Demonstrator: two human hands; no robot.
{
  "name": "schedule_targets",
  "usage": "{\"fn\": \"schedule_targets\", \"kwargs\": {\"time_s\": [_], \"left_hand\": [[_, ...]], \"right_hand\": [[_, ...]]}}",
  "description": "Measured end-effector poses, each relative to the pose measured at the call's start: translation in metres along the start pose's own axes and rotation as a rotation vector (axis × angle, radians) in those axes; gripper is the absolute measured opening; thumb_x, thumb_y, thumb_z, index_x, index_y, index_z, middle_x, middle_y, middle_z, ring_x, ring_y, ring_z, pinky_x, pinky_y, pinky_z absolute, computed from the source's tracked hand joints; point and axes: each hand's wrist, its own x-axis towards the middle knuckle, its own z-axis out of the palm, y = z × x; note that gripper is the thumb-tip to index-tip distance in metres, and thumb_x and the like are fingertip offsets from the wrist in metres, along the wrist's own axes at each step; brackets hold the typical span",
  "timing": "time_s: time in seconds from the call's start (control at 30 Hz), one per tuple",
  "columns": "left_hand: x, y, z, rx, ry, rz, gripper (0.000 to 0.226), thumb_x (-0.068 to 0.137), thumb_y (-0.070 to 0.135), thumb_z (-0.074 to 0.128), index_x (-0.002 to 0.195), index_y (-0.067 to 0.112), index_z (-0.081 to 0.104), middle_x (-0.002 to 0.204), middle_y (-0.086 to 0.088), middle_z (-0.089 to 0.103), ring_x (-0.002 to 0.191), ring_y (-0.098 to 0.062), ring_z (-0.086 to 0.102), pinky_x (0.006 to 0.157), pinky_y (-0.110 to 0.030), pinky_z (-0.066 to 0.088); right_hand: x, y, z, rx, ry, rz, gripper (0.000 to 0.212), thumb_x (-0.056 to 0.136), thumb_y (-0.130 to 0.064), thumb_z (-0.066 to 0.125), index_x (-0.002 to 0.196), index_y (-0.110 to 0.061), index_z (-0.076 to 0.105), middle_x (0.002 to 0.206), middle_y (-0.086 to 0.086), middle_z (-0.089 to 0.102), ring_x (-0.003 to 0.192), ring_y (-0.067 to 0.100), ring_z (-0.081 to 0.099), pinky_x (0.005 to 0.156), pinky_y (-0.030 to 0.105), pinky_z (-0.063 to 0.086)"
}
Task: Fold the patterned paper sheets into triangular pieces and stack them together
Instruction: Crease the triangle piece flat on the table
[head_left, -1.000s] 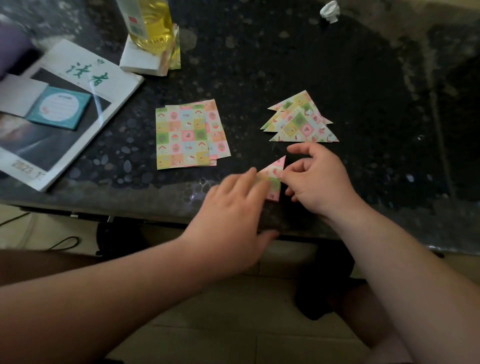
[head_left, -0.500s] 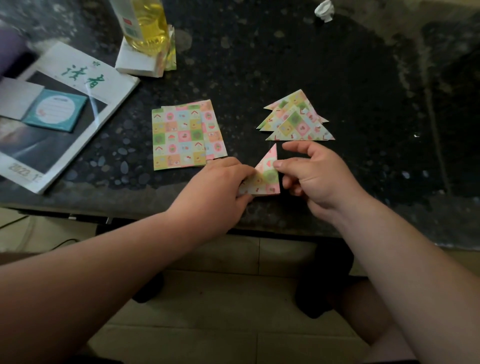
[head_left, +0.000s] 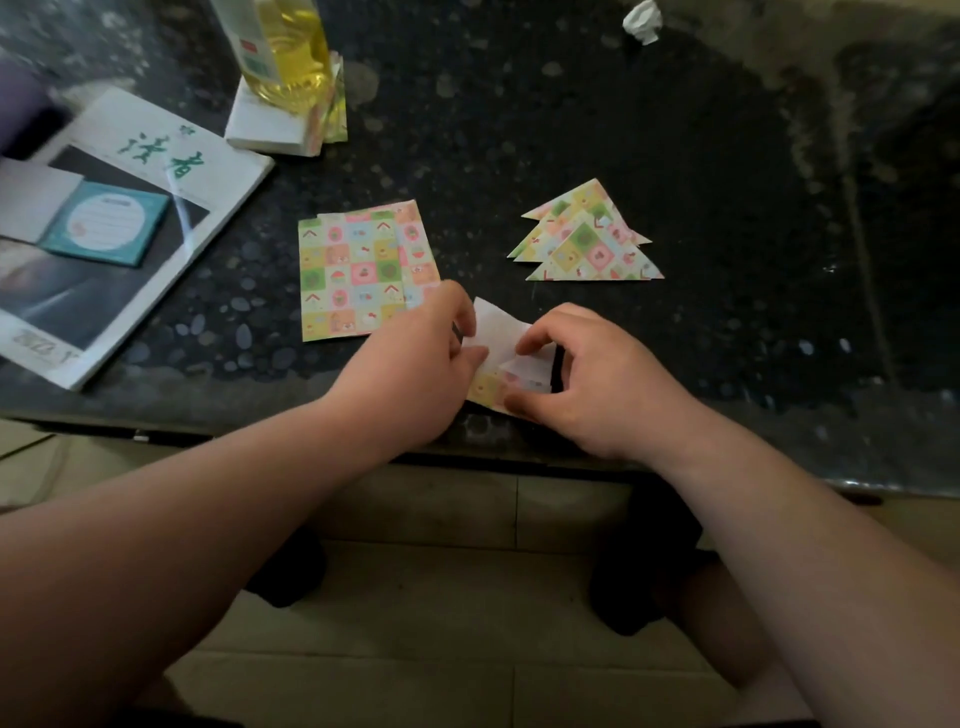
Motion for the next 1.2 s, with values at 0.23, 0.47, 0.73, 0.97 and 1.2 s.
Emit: {"fn": "schedule_targets", "kwargs": {"time_s": [0.23, 0.47, 0.73, 0.97, 1.2], "left_hand": [[-0.003, -0.006, -0.007, 0.258, -0.089, 0.087, 0.022, 0.103, 0.035, 0.053, 0.103, 0.028, 0.073, 0.097, 0.012, 0.059, 0.09, -0.009, 0.054, 0.077, -0.028, 0.042], [0.002, -0.004, -0.003, 0.16, -0.13, -0.05, 0.017, 0.099, 0.038, 0.063, 0.083, 0.034, 0.067, 0.081, 0.013, 0.065, 0.076, -0.005, 0.059, 0.062, -0.024, 0.045], [0.005, 0.0, 0.002, 0.216, -0.15, -0.105, 0.016, 0.1, 0.036, 0.06, 0.088, 0.028, 0.065, 0.089, 0.007, 0.066, 0.081, -0.012, 0.061, 0.072, -0.031, 0.053], [0.004, 0.001, 0.002, 0.221, -0.131, -0.121, 0.016, 0.1, 0.036, 0.061, 0.088, 0.028, 0.067, 0.088, 0.007, 0.067, 0.081, -0.013, 0.062, 0.075, -0.033, 0.055], [0.002, 0.003, 0.002, 0.204, -0.114, -0.099, 0.013, 0.1, 0.036, 0.061, 0.094, 0.027, 0.068, 0.09, 0.008, 0.065, 0.083, -0.011, 0.059, 0.077, -0.033, 0.053]], "right_hand": [[0.002, 0.003, 0.004, 0.002, -0.032, -0.018, 0.039, 0.087, -0.054, 0.075, 0.116, -0.03, 0.067, 0.108, -0.014, 0.051, 0.096, 0.007, 0.056, 0.083, 0.03, 0.052], [0.01, 0.0, 0.002, 0.003, -0.051, 0.036, 0.011, 0.091, -0.038, 0.074, 0.1, -0.035, 0.068, 0.097, -0.016, 0.059, 0.089, 0.003, 0.058, 0.073, 0.021, 0.046], [0.01, 0.001, 0.0, 0.106, -0.051, 0.09, 0.017, 0.091, -0.027, 0.077, 0.098, -0.038, 0.066, 0.09, -0.017, 0.064, 0.079, -0.001, 0.059, 0.065, 0.016, 0.042], [0.009, 0.0, 0.004, 0.073, -0.014, 0.109, 0.015, 0.094, -0.024, 0.074, 0.098, -0.037, 0.066, 0.086, -0.017, 0.062, 0.076, 0.0, 0.058, 0.062, 0.014, 0.04], [0.008, -0.001, 0.008, 0.072, 0.019, 0.1, 0.014, 0.094, -0.024, 0.073, 0.105, -0.032, 0.07, 0.087, -0.016, 0.062, 0.079, 0.001, 0.059, 0.069, 0.018, 0.045]]}}
